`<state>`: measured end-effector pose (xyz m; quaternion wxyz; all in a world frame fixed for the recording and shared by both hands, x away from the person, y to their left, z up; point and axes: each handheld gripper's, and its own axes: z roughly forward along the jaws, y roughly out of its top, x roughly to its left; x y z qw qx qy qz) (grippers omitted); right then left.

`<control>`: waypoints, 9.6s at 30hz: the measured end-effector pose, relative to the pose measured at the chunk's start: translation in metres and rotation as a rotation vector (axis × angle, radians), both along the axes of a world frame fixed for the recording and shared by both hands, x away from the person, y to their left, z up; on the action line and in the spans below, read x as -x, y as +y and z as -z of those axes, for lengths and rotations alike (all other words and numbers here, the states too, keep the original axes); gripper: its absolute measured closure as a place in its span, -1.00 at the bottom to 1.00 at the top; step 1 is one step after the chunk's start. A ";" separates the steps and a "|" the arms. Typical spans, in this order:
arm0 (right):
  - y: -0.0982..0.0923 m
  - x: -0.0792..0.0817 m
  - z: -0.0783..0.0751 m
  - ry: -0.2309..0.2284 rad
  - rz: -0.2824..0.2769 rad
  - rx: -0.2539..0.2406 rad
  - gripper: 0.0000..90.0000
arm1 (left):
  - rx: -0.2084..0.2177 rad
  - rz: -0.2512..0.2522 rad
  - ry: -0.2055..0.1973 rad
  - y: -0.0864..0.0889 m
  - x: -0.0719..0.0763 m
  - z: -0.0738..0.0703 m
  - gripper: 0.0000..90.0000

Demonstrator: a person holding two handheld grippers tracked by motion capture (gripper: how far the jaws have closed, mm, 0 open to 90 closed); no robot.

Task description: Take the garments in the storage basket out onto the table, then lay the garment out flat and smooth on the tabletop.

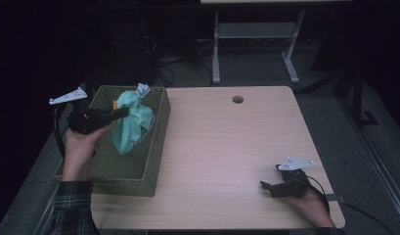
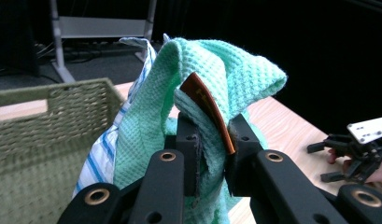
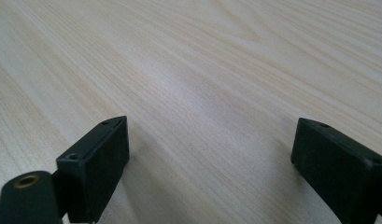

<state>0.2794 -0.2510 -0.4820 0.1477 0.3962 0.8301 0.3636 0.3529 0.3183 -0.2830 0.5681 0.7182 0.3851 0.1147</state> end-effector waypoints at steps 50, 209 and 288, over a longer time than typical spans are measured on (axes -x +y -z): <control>0.000 0.000 0.000 -0.001 0.006 -0.002 -0.72 | -0.032 0.322 -0.073 -0.162 -0.003 -0.006 0.74; 0.068 -0.097 -0.014 0.145 -0.135 -0.083 0.47 | -0.543 0.382 0.244 -0.227 0.031 0.174 0.99; 0.050 -0.142 -0.067 0.073 -0.029 -0.026 0.54 | -0.570 0.398 0.236 -0.229 0.029 0.173 0.99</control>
